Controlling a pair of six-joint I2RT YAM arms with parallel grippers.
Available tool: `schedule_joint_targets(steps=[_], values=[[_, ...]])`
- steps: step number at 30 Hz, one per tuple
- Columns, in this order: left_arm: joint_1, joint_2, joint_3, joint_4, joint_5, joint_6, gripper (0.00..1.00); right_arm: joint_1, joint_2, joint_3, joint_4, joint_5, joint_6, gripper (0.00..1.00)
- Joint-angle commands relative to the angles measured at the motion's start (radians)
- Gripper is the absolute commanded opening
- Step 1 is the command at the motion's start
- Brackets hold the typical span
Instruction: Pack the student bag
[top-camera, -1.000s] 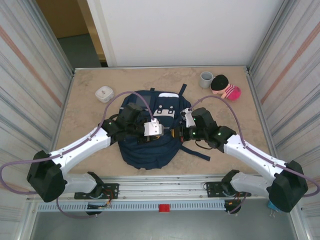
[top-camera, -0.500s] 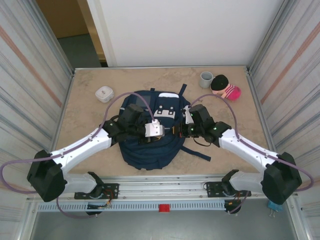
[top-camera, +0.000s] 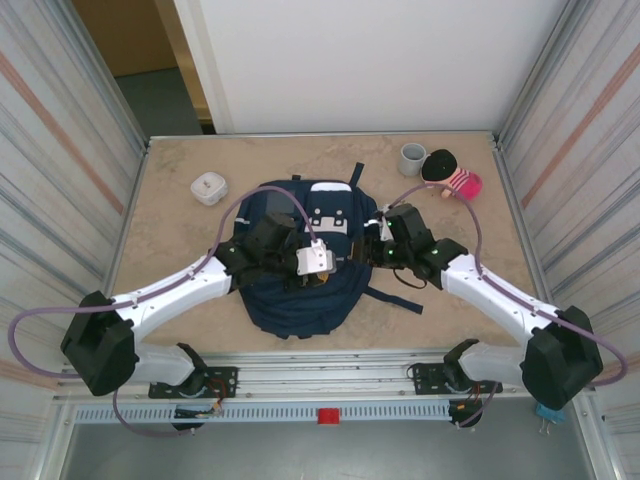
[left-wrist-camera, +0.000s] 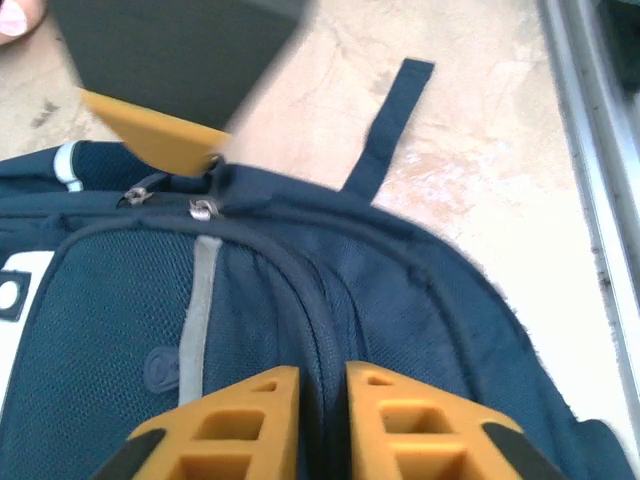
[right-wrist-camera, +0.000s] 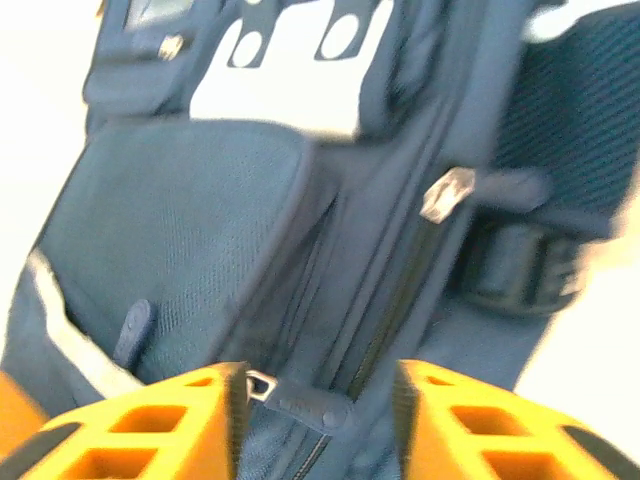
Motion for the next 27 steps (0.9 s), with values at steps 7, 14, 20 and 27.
schedule_joint_targets(steps=[7,14,20,27], values=[[0.003,-0.098,0.063,-0.002,-0.167,-0.426,0.74,0.065,-0.115,0.101,-0.156,0.148,0.056,0.88],[0.072,-0.115,0.095,-0.117,-0.199,-0.637,0.79,0.202,-0.051,0.155,-0.245,0.295,0.109,0.87],[0.107,-0.118,0.047,-0.109,-0.234,-0.717,0.8,0.26,0.078,0.117,-0.187,0.318,0.168,0.84],[0.158,-0.114,-0.009,-0.079,-0.245,-0.828,0.82,0.341,0.253,-0.019,-0.087,0.367,0.301,0.82]])
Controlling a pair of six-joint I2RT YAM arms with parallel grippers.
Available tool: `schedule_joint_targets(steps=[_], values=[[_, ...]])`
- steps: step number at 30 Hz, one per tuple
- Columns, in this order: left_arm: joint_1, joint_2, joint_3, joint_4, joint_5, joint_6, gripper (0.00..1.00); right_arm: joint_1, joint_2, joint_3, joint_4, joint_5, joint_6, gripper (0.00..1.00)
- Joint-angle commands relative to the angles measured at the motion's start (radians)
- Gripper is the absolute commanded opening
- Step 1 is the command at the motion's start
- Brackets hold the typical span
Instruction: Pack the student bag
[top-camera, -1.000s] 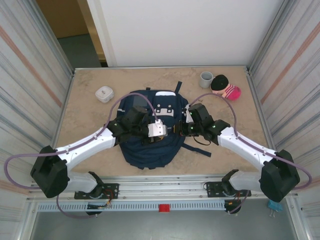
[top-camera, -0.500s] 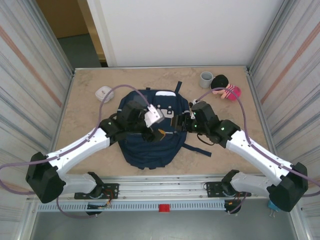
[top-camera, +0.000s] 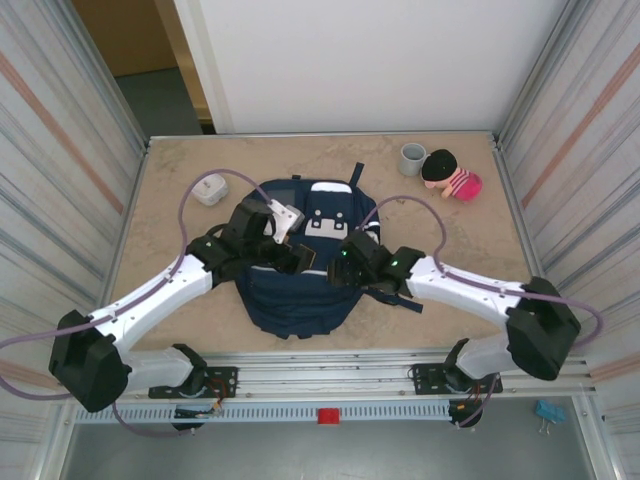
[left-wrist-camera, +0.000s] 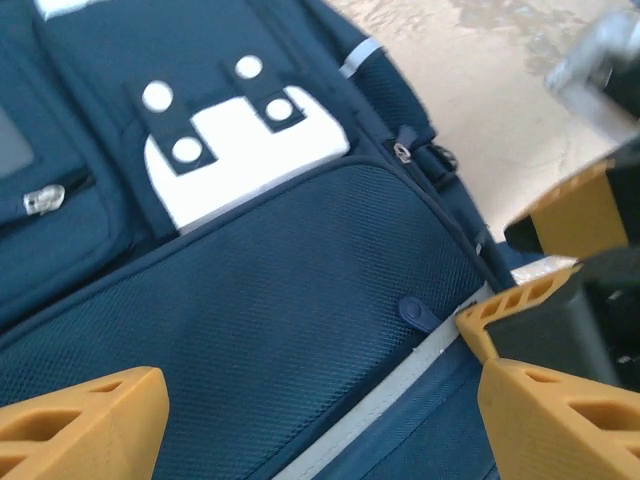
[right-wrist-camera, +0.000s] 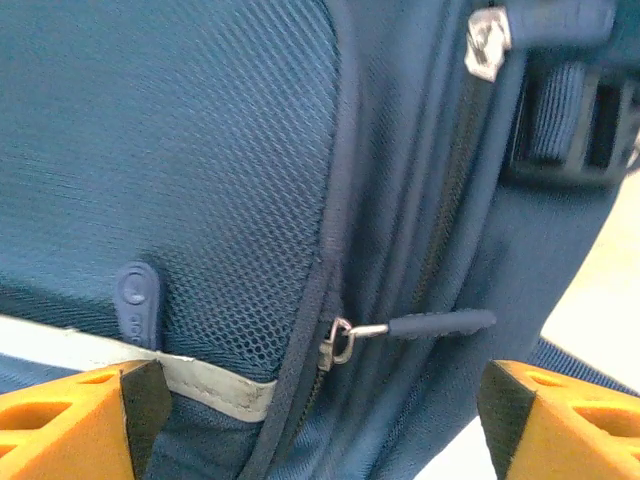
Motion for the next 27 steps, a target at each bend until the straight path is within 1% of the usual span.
schedule_joint_targets(steps=[1,4,6,10,12,14,15,18,21,27], values=[[0.023,-0.019,-0.031,0.007,-0.017,-0.093,0.82,0.023,0.071,-0.069,0.033,0.047,0.098,0.82],[0.044,-0.012,-0.051,0.019,-0.008,-0.132,0.82,0.033,0.124,-0.082,0.051,0.052,0.11,0.83],[0.056,-0.012,-0.06,0.018,-0.01,-0.158,0.83,0.038,0.125,-0.055,0.032,0.052,0.096,0.84],[0.109,-0.039,-0.065,-0.015,-0.035,-0.224,0.87,0.063,0.027,0.058,-0.09,0.109,0.026,0.86],[0.172,-0.061,-0.077,-0.035,-0.04,-0.272,0.89,0.054,-0.046,0.098,-0.129,0.109,-0.023,0.87],[0.238,-0.081,-0.095,-0.039,-0.027,-0.315,0.9,0.016,-0.118,0.104,-0.114,0.057,-0.056,0.87],[0.27,-0.086,-0.108,-0.033,-0.02,-0.333,0.9,-0.018,-0.149,0.091,-0.085,0.0,-0.067,0.88],[0.322,-0.077,-0.151,-0.007,-0.003,-0.363,0.88,-0.134,-0.186,0.025,0.021,-0.151,-0.062,0.87],[0.325,-0.031,-0.181,0.02,0.004,-0.367,0.84,-0.196,-0.148,-0.01,0.075,-0.198,-0.047,0.87],[0.325,0.084,-0.269,0.129,-0.014,-0.412,0.57,-0.217,0.017,-0.056,0.196,-0.212,-0.021,0.83]])
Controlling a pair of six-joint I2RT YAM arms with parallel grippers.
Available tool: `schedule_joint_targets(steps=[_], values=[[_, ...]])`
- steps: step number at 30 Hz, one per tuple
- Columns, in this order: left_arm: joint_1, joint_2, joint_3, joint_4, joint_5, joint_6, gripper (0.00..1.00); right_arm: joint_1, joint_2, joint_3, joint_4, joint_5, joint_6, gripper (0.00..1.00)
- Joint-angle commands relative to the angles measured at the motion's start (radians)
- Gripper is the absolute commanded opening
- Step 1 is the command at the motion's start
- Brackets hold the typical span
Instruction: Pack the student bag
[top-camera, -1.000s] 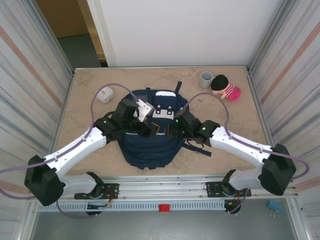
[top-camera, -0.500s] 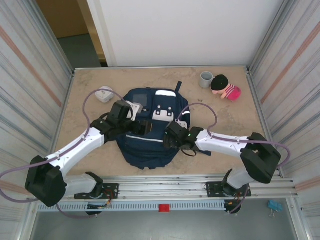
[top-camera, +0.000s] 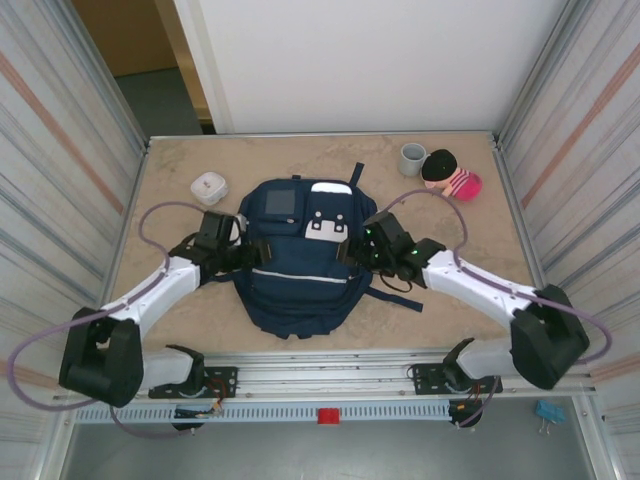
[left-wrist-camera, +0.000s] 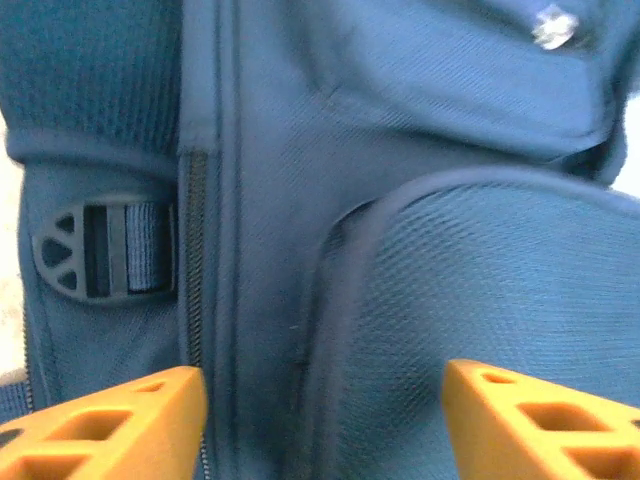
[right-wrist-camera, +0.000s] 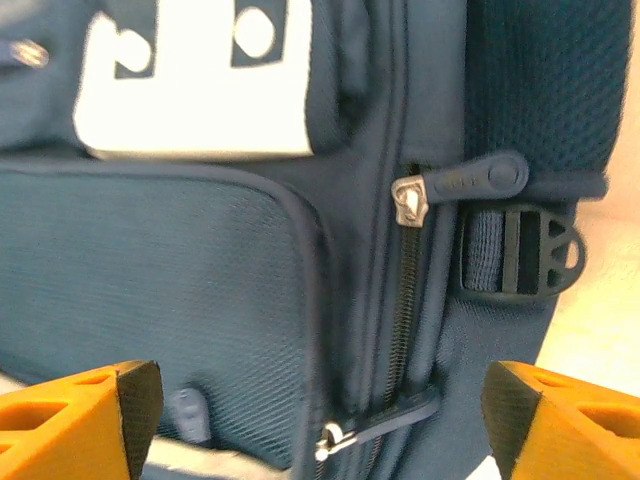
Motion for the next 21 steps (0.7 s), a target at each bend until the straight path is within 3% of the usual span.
schedule_joint_targets(steps=[1,5,14,21], values=[[0.0,0.049,-0.059,0.091,-0.002,-0.048,0.52,-0.011,0.091,-0.029,0.08,-0.037,0.014,0.81],[-0.041,0.113,-0.103,0.197,-0.006,-0.095,0.42,-0.047,0.178,-0.039,0.114,-0.028,0.015,0.75],[-0.231,0.292,-0.01,0.342,-0.063,-0.23,0.4,-0.236,0.205,-0.048,0.089,-0.068,-0.072,0.7],[-0.317,0.312,0.018,0.385,-0.149,-0.331,0.41,-0.362,0.231,-0.036,0.097,-0.149,-0.165,0.7]])
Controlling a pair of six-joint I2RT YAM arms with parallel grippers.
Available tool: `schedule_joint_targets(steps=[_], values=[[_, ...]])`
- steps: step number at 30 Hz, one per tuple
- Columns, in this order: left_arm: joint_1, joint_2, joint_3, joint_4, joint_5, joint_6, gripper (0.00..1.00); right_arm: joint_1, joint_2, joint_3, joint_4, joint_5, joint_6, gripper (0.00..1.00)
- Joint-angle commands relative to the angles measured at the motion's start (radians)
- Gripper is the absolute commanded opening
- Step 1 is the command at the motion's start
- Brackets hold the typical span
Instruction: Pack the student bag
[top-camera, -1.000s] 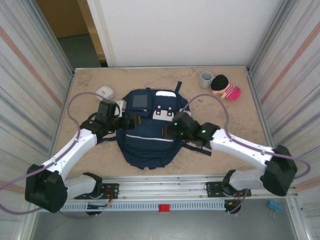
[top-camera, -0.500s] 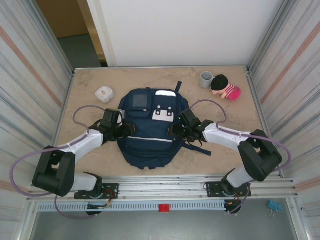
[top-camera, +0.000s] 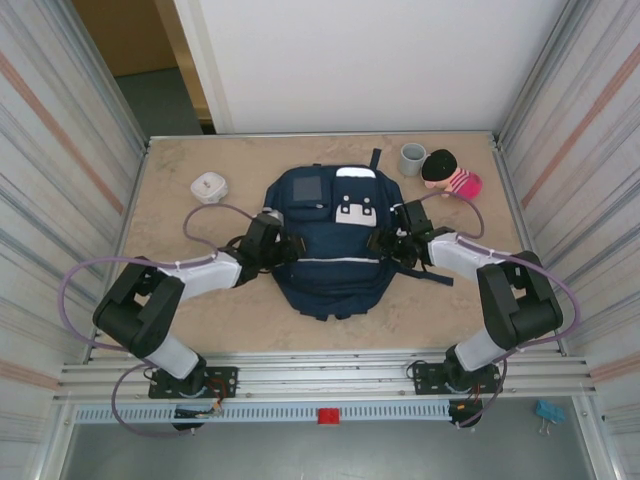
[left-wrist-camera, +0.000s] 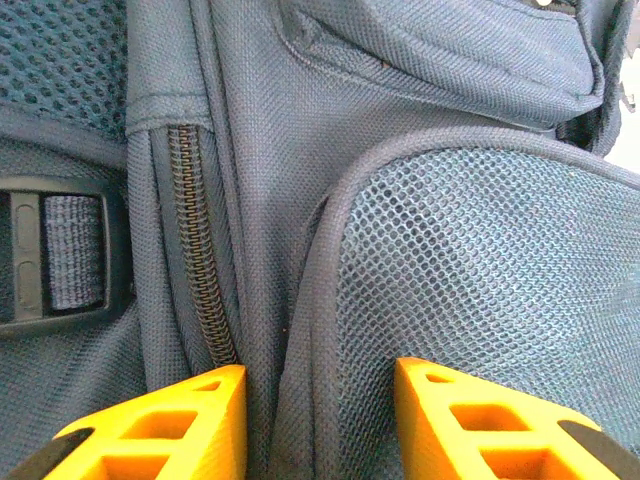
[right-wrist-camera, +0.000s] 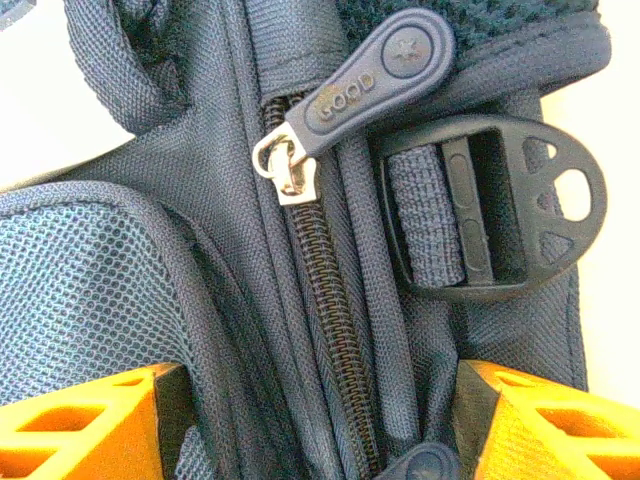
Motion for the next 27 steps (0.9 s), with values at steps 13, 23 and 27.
schedule_joint_targets(steps=[13,23,27], values=[[-0.038,-0.079,-0.075,-0.116,-0.087,-0.071,0.42,0.001,-0.021,0.012,-0.01,-0.056,-0.064,0.73],[-0.04,-0.321,0.036,-0.286,-0.265,0.128,0.71,-0.023,-0.4,0.098,-0.256,0.088,-0.142,0.83],[-0.044,-0.498,0.063,-0.292,-0.445,0.336,0.84,-0.047,-0.602,0.139,-0.305,0.205,-0.201,0.92]])
